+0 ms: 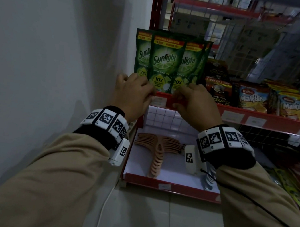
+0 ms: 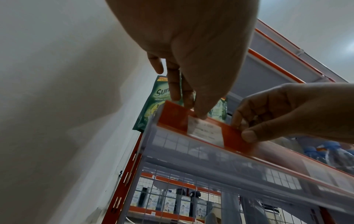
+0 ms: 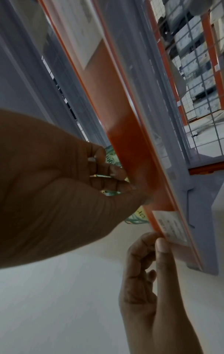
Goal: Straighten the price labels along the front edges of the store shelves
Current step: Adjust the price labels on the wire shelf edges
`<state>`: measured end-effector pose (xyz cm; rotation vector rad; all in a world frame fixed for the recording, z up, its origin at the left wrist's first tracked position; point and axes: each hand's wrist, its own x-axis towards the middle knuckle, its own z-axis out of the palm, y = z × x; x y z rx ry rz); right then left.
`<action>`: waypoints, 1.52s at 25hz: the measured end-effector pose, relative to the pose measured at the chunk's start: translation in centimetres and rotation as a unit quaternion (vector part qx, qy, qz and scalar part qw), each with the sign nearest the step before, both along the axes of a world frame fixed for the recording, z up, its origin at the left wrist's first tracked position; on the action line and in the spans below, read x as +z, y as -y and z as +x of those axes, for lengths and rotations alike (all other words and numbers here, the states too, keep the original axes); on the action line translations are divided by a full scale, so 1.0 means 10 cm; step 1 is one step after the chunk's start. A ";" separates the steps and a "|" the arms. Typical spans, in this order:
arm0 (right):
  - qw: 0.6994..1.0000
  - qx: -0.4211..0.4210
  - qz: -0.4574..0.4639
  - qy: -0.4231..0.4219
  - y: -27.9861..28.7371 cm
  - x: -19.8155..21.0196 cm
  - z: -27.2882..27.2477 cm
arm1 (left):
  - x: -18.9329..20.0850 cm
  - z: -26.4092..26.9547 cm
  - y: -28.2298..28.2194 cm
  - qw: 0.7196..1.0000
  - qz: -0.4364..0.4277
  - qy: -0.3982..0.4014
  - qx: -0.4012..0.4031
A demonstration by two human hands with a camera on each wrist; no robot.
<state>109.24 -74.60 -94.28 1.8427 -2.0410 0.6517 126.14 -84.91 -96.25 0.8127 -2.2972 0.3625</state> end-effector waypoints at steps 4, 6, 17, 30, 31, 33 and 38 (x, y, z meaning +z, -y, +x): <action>0.998 -0.054 0.014 -0.039 -0.18 0.01 -0.20 | 0.01 -0.17 -0.12 1.000 -0.008 -0.005 -0.020; 0.995 -0.082 0.020 -0.052 -0.30 0.04 -0.35 | 0.00 -0.35 -0.23 0.999 -0.010 0.016 -0.046; 0.995 -0.098 -0.026 -0.008 -0.73 -0.09 -0.99 | -0.21 -1.13 -0.80 0.997 -0.018 0.030 -0.070; 0.989 0.007 -0.076 0.127 -0.75 -0.08 -1.16 | -0.20 -1.35 -0.84 0.983 0.067 -0.061 -0.161; 0.978 0.014 -0.096 0.183 -0.76 -0.07 -1.17 | -0.20 -1.36 -0.84 0.979 0.082 -0.079 -0.167; 0.956 0.019 -0.138 0.257 -0.77 -0.05 -1.17 | -0.19 -1.38 -0.84 0.973 0.107 -0.108 -0.173; 0.913 0.082 -0.148 0.371 -0.76 -0.05 -1.13 | -0.17 -1.44 -0.80 0.959 0.145 -0.163 -0.184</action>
